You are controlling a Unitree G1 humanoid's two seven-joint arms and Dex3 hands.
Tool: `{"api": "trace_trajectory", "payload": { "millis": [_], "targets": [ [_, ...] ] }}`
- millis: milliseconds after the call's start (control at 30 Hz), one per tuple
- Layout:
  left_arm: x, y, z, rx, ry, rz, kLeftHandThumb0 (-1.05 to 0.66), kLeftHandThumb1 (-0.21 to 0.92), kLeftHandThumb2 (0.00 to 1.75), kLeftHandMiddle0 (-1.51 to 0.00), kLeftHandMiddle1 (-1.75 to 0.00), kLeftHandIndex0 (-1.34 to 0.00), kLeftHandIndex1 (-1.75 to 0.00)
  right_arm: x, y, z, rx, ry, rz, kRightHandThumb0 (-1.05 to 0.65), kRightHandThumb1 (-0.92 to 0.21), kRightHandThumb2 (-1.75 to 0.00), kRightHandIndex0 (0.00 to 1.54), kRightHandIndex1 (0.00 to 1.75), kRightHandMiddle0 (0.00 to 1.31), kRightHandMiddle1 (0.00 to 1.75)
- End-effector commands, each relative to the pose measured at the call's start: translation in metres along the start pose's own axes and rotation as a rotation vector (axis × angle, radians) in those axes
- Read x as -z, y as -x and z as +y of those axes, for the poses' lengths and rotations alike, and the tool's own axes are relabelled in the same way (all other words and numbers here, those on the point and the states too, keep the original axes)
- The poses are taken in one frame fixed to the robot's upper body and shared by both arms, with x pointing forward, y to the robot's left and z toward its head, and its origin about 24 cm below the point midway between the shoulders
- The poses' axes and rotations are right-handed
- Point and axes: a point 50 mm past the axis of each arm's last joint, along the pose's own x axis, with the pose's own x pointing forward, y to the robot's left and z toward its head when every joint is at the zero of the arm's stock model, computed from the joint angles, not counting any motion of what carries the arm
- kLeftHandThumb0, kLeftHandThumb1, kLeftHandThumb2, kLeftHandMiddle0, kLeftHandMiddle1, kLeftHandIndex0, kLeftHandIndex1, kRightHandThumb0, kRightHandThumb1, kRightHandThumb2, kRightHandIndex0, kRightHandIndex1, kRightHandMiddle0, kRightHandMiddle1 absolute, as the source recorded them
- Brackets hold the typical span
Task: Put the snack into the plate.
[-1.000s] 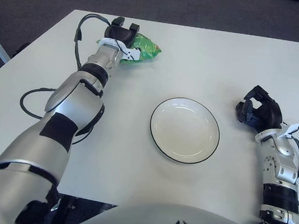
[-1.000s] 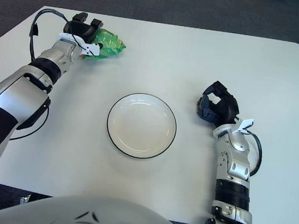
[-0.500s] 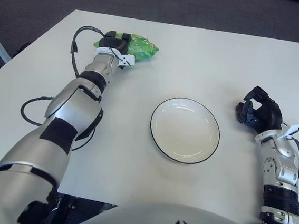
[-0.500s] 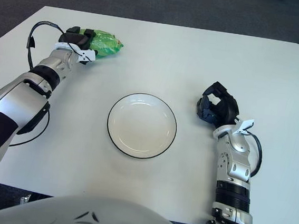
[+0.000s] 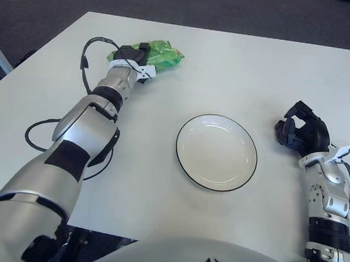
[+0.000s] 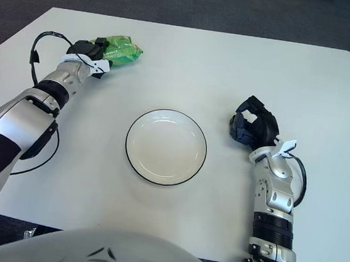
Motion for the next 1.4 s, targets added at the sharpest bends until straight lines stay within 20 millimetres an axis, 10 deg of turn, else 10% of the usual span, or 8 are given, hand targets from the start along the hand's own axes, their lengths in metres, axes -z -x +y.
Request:
{"api": "trace_trajectory", "payload": {
  "millis": [0,633,967,1367],
  "targets": [
    [0.006,0.006,-0.019,0.046,-0.011,-0.011,-1.04,0.92,1.30,-0.30,-0.85,0.00,-0.85,0.037,0.016,0.001,0.014,-0.047,0.178,-0.47,-0.35,-1.27,1.26,1.75,0.59,1.75],
    [0.010,0.027,-0.005,-0.179,0.032,-0.415,-0.93,0.92,1.23,-0.34,-1.41,-0.02,-1.16,0.035,0.014,0.003,0.019,-0.051,0.176,-0.47,-0.36,-1.27,1.26,1.75,0.58,1.75],
    [0.027,0.053,0.002,-0.249,0.141,-0.604,-0.91,0.92,1.21,-0.41,-1.00,-0.09,-1.17,0.034,0.013,0.006,0.026,-0.060,0.176,-0.47,-0.36,-1.26,1.25,1.75,0.58,1.75],
    [0.044,0.084,0.018,-0.319,0.154,-0.738,-0.91,0.92,1.21,-0.48,-0.89,-0.18,-1.17,0.033,0.013,0.006,0.021,-0.052,0.181,-0.47,-0.35,-1.27,1.25,1.75,0.58,1.75]
  ]
}}
